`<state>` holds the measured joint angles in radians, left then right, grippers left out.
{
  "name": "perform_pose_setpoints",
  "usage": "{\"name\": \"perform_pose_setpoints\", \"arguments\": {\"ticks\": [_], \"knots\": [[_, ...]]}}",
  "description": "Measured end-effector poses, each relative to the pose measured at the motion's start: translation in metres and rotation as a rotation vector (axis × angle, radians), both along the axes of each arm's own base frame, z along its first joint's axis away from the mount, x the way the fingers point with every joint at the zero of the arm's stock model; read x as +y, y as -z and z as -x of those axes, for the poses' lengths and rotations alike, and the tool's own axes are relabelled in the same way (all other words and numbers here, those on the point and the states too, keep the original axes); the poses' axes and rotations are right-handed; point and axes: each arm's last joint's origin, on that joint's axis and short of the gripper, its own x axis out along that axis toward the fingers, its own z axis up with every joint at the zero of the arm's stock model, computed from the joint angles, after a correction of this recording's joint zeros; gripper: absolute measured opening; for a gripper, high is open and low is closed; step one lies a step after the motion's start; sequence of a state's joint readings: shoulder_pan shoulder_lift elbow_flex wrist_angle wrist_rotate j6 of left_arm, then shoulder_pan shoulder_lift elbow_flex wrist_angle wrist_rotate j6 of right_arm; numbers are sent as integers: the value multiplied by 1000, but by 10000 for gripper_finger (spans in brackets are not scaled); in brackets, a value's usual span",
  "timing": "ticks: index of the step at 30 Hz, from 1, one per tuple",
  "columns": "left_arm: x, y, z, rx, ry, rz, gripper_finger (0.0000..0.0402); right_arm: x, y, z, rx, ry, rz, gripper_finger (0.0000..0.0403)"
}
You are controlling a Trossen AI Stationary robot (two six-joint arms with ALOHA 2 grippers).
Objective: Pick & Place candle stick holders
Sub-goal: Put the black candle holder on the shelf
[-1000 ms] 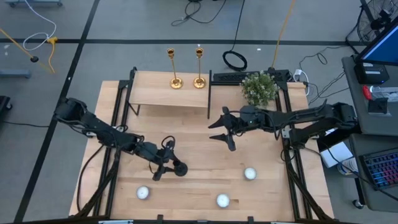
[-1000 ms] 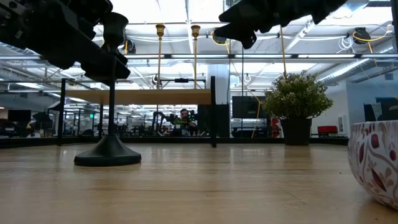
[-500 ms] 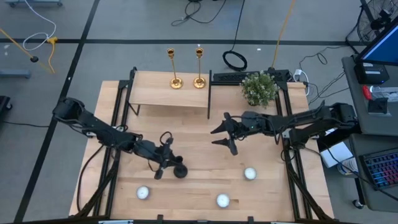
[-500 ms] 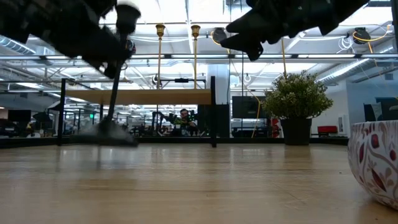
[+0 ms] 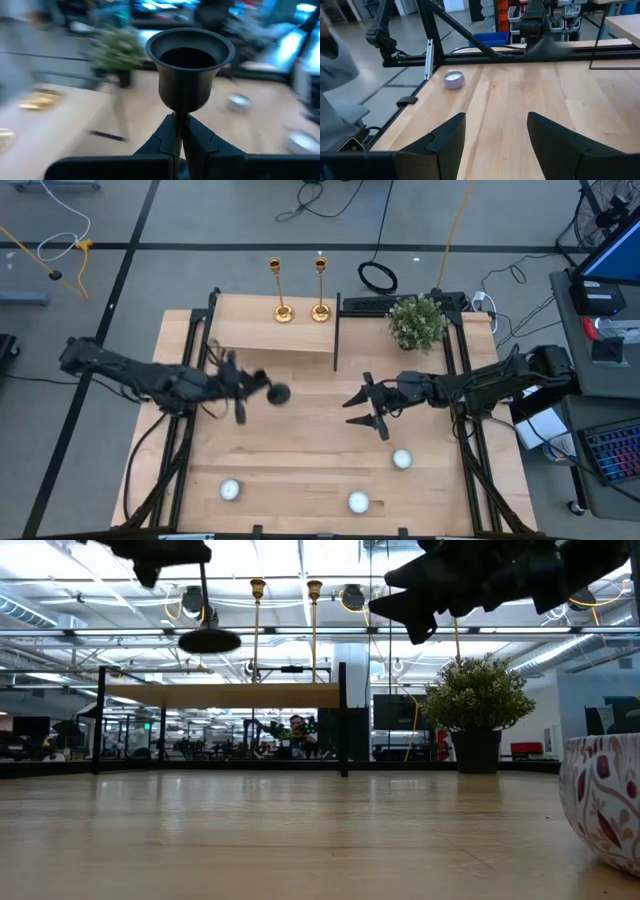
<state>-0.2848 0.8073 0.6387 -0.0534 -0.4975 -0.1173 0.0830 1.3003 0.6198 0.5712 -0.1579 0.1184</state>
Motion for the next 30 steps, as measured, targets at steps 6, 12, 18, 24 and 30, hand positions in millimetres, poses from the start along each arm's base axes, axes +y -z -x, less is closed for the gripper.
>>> {"name": "perform_pose_setpoints", "arguments": {"ticks": [6,12,18,24,30], "knots": [[27,-50,29,-128,-207,-37,22,0,1,1,-30,2,0,210],[52,-77,49,-122,-383,-93,13,0,-1,1,-48,7,0,210],[75,-78,52,-78,-563,-117,14,-1,-2,1,-60,8,-1,210],[102,-70,47,-32,-594,-37,14,-2,-3,1,-69,26,1,210],[135,-58,40,45,-675,7,12,-3,-3,1,-69,59,12,210]]}}
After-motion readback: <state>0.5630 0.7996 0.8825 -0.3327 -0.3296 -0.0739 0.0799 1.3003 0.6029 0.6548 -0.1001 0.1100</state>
